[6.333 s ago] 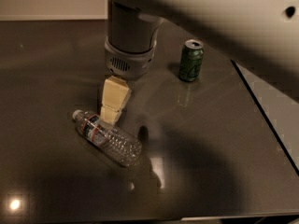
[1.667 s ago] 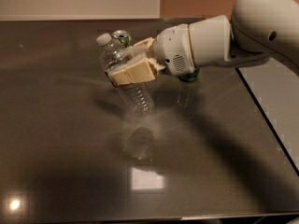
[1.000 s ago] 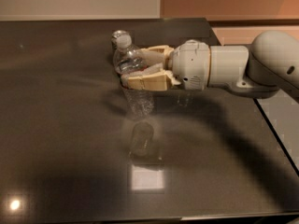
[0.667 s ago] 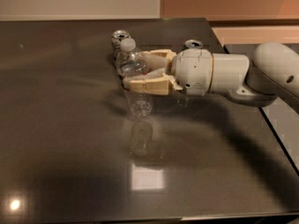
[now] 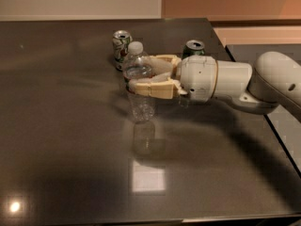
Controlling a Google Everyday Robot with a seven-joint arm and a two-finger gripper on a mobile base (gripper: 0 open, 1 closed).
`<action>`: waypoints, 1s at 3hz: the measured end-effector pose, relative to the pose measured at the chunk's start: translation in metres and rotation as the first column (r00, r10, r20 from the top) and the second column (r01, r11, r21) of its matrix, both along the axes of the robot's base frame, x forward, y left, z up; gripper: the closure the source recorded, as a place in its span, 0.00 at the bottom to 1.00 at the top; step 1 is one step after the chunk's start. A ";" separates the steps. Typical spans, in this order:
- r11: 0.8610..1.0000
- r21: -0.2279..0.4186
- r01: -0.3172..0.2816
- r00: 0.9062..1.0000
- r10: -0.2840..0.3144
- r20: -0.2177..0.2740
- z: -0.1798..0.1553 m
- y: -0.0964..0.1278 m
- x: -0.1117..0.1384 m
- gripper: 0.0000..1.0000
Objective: Place water bottle upright
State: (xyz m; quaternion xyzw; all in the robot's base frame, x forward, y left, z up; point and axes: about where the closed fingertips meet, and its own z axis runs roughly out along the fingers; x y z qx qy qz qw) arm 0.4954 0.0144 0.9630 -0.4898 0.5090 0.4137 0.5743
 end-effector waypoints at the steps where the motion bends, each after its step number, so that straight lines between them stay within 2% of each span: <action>1: 1.000 0.003 0.007 0.999 -0.007 -0.040 -0.006 -0.002 0.005 1.00; 2: 1.000 0.014 0.014 0.997 -0.013 -0.069 -0.011 -0.006 0.009 1.00; 3: 0.999 0.033 0.016 0.998 -0.014 -0.066 -0.014 -0.008 0.009 0.82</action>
Offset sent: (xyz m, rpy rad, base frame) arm 0.0153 -0.0151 -0.0193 0.0310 0.1066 -0.0321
